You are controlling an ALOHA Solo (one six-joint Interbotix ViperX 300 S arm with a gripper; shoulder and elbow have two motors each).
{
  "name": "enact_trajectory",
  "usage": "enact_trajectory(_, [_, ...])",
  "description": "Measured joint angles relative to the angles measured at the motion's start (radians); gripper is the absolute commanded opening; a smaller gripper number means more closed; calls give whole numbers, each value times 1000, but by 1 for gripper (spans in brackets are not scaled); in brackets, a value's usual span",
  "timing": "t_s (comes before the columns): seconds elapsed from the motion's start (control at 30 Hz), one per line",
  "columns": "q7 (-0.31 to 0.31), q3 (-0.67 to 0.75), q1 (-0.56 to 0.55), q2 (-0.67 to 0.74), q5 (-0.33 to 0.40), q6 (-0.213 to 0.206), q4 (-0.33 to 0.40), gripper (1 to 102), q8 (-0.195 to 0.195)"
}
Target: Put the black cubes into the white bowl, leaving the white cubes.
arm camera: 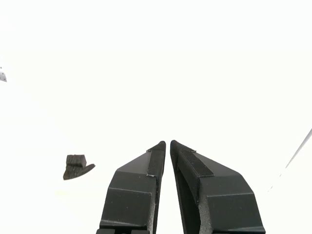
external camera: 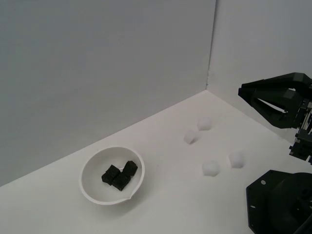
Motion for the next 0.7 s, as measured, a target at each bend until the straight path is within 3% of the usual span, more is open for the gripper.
enact_trajectory(0.2, [-12,161,0,160,41,0,46,3,-49])
enact_trajectory(0.7, [-12,212,2,213,48,5,51,3,-51])
